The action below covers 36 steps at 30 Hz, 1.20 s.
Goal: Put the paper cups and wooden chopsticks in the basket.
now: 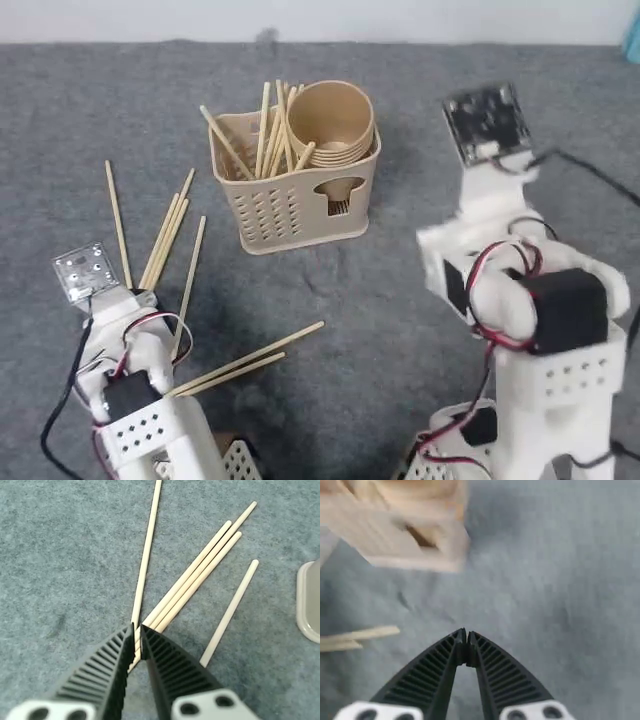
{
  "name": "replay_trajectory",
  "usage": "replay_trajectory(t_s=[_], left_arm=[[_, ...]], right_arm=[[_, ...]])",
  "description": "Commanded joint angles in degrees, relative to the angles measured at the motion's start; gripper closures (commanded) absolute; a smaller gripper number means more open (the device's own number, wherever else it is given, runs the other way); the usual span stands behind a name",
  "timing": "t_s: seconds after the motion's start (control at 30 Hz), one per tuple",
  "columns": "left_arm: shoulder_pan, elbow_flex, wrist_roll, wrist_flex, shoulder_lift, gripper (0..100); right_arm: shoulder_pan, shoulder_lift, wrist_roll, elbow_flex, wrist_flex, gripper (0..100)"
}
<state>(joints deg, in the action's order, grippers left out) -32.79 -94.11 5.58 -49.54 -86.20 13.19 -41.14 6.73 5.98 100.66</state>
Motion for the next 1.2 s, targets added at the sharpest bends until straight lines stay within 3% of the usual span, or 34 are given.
replay_trajectory(t_s=[0.0, 0.13, 0.23, 0.43, 0.83, 0.93, 1.17], left_arm=[[0.2, 0.7, -0.5, 0.8, -0.5, 99], [0.1, 0.8, -0.5, 0.8, -0.5, 99], [-2.2, 2.2, -0.5, 0.7, -0.5, 99], [-4.9, 4.6, -0.1, 0.8, -0.1, 99], [-4.7, 19.1, -0.1, -7.3, 1.4, 99], [-4.7, 26.5, -0.1, -8.4, 9.1, 99], [-4.8, 55.1, -0.4, -16.4, 42.9, 99]], right_arm=[[-8.6, -4.6, 5.7, 14.3, -1.5, 99.0], [-20.6, -6.3, 6.0, 28.4, -12.6, 99.0], [-25.2, -7.1, 3.3, 41.3, -23.8, 99.0], [-25.4, -7.1, 0.9, 59.2, -39.3, 99.0], [-25.5, -7.0, 1.3, 66.0, -45.7, 99.0], [-25.5, -6.6, 1.4, 66.0, -45.7, 99.0], [-24.8, -7.1, 1.5, 67.3, -46.2, 99.0]])
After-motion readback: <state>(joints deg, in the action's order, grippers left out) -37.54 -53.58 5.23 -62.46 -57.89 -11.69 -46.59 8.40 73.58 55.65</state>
